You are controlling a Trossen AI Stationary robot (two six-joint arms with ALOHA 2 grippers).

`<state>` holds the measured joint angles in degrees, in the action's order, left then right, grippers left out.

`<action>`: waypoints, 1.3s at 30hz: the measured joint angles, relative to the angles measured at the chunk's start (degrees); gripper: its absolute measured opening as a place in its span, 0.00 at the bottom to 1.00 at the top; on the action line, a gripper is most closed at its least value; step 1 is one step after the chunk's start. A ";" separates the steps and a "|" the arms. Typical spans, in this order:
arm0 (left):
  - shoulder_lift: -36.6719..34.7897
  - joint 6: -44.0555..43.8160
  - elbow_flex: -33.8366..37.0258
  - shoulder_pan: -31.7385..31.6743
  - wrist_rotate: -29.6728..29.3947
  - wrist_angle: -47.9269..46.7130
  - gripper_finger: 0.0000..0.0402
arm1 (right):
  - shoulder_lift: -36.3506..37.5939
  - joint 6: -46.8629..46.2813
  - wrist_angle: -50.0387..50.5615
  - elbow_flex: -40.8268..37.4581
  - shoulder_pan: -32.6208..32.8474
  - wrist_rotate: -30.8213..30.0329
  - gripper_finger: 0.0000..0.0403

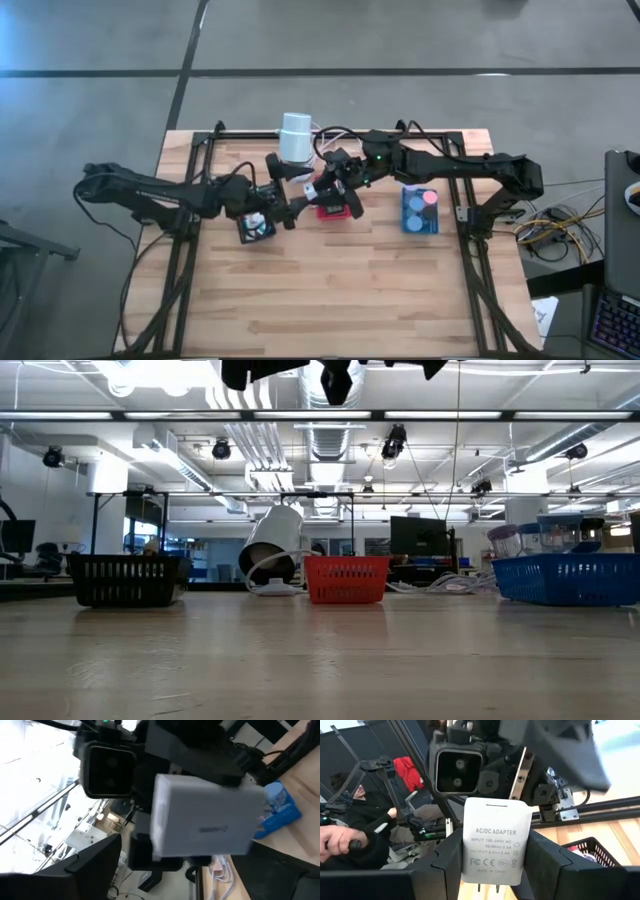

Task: Pick & Place Office items
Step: Put the white charger adapter into the black basket

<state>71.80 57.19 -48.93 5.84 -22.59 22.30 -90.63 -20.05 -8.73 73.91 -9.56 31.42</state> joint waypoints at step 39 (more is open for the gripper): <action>-0.71 -2.05 -0.61 1.45 -0.59 -3.11 0.87 | -0.45 1.39 2.56 0.00 -2.14 -2.48 0.39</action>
<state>71.09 55.13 -49.54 7.29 -23.18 19.20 -91.08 -18.66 -6.17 73.91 -11.70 28.93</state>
